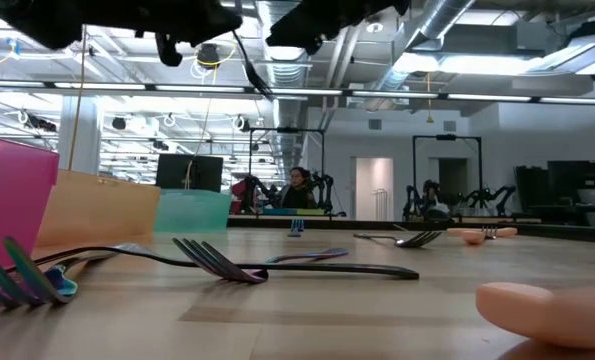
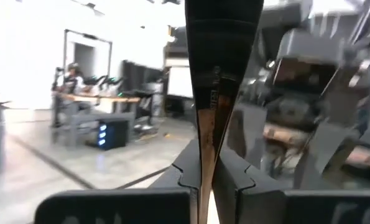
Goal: Sort silverware by color (type)
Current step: Put the black fork into the blue bin
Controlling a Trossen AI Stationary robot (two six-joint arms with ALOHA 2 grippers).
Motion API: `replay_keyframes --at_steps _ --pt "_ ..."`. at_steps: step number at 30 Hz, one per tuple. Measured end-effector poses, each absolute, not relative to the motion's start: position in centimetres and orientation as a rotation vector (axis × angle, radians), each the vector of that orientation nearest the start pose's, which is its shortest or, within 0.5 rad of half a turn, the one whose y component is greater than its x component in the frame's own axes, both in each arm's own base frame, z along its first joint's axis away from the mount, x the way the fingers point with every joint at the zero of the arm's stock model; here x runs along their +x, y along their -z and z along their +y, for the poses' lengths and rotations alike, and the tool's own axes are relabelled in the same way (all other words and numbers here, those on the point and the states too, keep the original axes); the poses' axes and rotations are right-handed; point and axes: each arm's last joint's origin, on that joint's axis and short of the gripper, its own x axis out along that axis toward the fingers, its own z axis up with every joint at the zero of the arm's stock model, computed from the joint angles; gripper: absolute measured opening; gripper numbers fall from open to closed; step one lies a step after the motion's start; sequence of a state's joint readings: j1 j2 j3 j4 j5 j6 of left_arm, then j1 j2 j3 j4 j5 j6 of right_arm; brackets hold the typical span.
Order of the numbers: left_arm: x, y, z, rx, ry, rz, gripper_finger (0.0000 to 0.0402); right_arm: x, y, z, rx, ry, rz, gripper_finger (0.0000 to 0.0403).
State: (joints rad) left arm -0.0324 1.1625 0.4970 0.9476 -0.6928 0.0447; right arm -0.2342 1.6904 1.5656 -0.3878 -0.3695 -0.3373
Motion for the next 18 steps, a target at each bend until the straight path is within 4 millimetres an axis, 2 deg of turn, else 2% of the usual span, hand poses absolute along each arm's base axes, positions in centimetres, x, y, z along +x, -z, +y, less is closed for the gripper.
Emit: replay_keyframes --at_steps 4,8,13,18 --pt "24.5 -27.9 2.2 -0.009 -0.717 -0.082 0.0001 35.3 -35.7 -8.2 -0.213 -0.15 0.572 0.0177" --pt "25.1 -29.9 4.4 0.002 -0.797 0.129 0.0001 33.2 -35.8 -8.3 -0.204 -0.096 0.694 0.0175" --pt "24.2 -32.4 7.2 0.024 -0.896 0.322 0.0 31.0 -36.7 -8.0 -0.183 -0.088 0.766 0.0168" --pt "22.7 -33.1 10.2 0.008 -0.929 0.45 0.0 30.1 -37.1 -7.7 -0.177 -0.096 0.789 0.0165"
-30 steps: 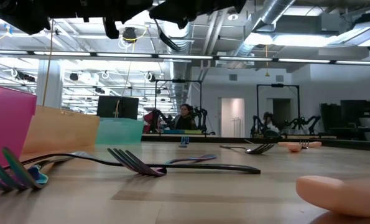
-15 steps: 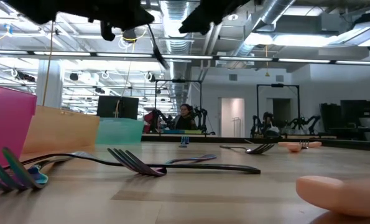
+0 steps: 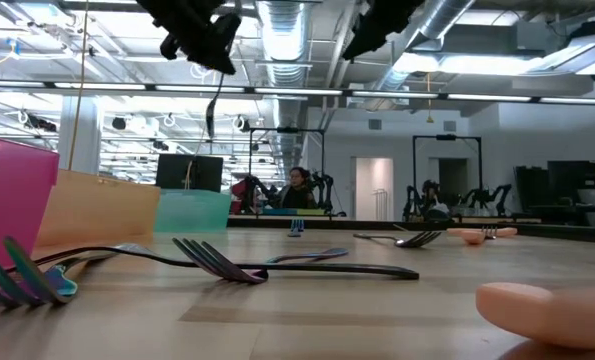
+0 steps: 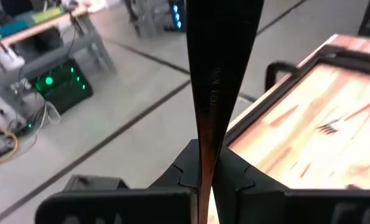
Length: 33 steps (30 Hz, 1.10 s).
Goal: Sort silverware by color (type)
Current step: Put the black fork into the blue bin
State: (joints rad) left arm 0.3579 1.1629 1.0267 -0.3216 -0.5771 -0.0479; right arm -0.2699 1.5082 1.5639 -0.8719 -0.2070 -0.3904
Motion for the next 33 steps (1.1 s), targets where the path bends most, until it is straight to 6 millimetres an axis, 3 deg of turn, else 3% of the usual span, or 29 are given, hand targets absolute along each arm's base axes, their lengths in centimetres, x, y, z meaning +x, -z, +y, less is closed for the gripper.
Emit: replay_keyframes --at_steps 11,16,20,27,33 --pt "19.2 -31.3 16.0 -0.054 -1.097 0.656 0.0 29.7 -36.5 -7.3 -0.114 -0.099 0.863 0.0164" --pt "19.2 -29.2 18.4 -0.06 -1.13 0.782 0.0 29.6 -36.4 -7.3 -0.106 -0.099 0.877 0.0164" --pt "19.8 -26.4 19.8 -0.05 -1.096 0.961 0.0 29.5 -36.4 -7.3 -0.102 -0.1 0.886 0.0164" --pt "20.2 -22.3 21.3 -0.086 -1.038 1.186 0.0 29.4 -36.2 -7.0 -0.097 -0.111 0.912 0.0164" --pt "20.1 -20.5 22.1 -0.162 -0.937 1.257 0.0 29.3 -36.2 -7.0 -0.096 -0.112 0.916 0.0164"
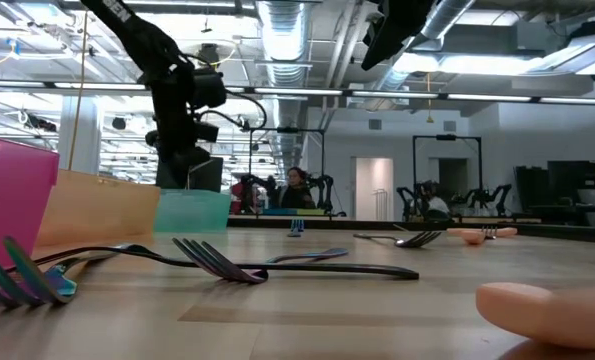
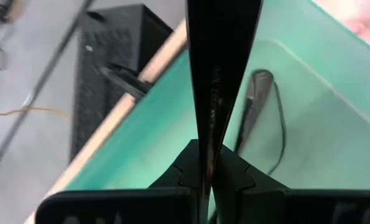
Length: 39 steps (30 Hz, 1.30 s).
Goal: Sort silverware by color (type)
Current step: Put the black fork into the blue bin
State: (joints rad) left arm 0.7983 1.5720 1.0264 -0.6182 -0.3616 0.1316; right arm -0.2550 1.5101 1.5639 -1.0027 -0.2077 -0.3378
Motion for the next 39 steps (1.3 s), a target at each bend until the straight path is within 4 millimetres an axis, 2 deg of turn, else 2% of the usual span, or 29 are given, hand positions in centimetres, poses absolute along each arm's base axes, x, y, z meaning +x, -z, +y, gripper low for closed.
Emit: replay_keyframes --at_steps 11,27,39 --pt "18.6 -20.3 23.1 -0.112 -0.882 1.338 0.0 29.3 -36.2 -7.0 -0.096 -0.113 0.916 0.0164" --pt "18.4 -20.0 22.5 -0.076 -0.722 1.426 0.0 29.3 -36.2 -7.0 -0.097 -0.116 0.915 0.0164" --pt "19.2 -17.3 22.8 -0.122 -0.657 1.501 0.0 29.3 -36.2 -7.0 -0.096 -0.116 0.916 0.0164"
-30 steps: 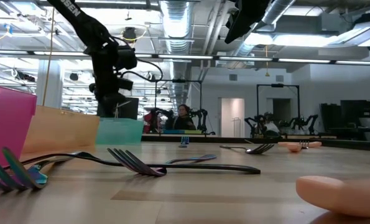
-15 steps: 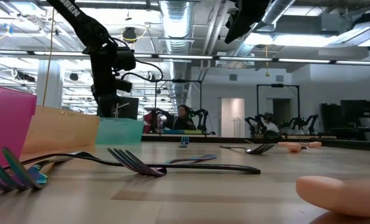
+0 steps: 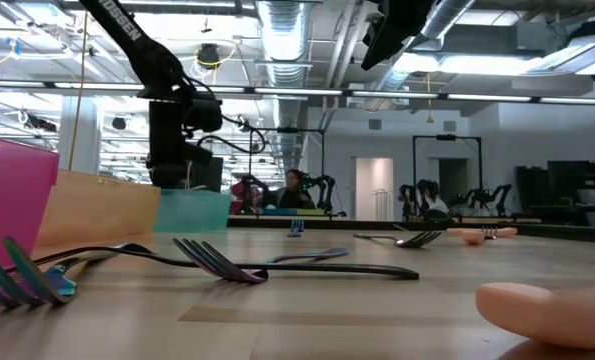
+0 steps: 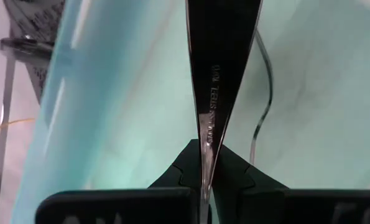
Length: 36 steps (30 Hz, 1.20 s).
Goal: Sort silverware by color (type)
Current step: Put the black fork into the blue bin
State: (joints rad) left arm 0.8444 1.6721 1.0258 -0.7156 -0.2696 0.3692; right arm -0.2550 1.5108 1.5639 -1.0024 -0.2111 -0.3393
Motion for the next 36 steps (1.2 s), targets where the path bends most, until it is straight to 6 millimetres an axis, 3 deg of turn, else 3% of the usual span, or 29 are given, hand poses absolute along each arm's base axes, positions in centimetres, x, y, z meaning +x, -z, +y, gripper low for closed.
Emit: replay_keyframes --at_steps 8,27,36 --pt "19.7 -15.7 22.9 -0.116 -0.601 1.566 0.0 29.3 -36.1 -7.0 -0.092 -0.118 0.926 0.0164" --pt "19.7 -15.4 22.7 -0.112 -0.527 1.575 0.0028 29.0 -36.0 -6.9 -0.084 -0.123 0.954 0.0164" --pt "19.6 -15.5 22.7 -0.098 -0.532 1.59 0.0111 28.9 -35.9 -6.9 -0.08 -0.124 0.963 0.0164"
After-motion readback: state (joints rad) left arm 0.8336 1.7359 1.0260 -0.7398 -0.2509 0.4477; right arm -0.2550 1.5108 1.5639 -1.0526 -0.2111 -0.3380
